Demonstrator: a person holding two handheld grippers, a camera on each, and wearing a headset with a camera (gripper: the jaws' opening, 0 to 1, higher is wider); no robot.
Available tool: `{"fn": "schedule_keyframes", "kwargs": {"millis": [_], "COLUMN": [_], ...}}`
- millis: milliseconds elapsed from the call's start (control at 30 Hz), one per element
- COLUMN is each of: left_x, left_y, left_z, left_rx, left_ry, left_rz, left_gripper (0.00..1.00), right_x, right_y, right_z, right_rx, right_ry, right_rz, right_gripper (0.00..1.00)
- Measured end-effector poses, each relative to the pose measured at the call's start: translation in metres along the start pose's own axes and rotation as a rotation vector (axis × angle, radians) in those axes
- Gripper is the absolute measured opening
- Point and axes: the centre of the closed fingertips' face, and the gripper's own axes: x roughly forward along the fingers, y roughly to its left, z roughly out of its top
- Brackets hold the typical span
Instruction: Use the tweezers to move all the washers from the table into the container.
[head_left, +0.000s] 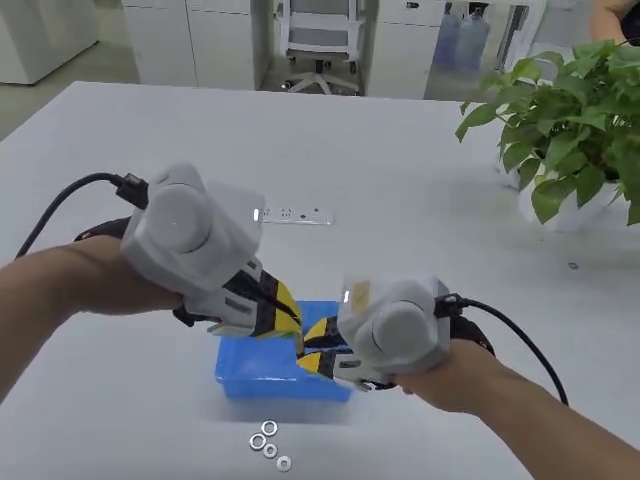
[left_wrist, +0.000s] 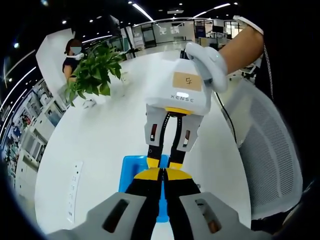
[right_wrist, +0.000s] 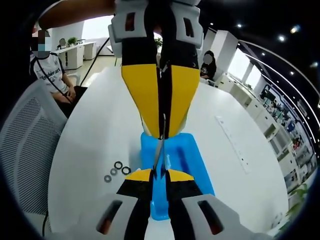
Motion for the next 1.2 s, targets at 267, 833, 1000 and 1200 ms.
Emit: {"fn": "schedule_keyframes", "kwargs": {"millis": [267, 833, 1000, 1200], "left_x": [-0.001, 0.007, 0.011, 0.016], "left_y": [-0.012, -0.041, -0.048, -0.055], "left_z": [-0.001, -0.018, -0.024, -0.029], "left_rx": [-0.002, -0.029, -0.04, -0.053], "left_ry": [0.005, 0.016, 0.012, 0.011], "left_rz": [-0.009, -0.042, -0.051, -0.063], "left_gripper": [0.05, 0.05, 0.05, 0.05], "right_x": [-0.001, 0.009, 0.012, 0.016], "right_y": [0.014, 0.051, 0.06, 0.068], "right_z": [0.002, -0.006, -0.01, -0.015], "right_rx": [-0.013, -0.01, 0.0, 0.011], "right_ry": [0.003, 0.012, 0.015, 0.018], "right_rz": [0.01, 0.072, 0.086, 0.103], "right_gripper": [0.11, 0.12, 0.12, 0.12]}}
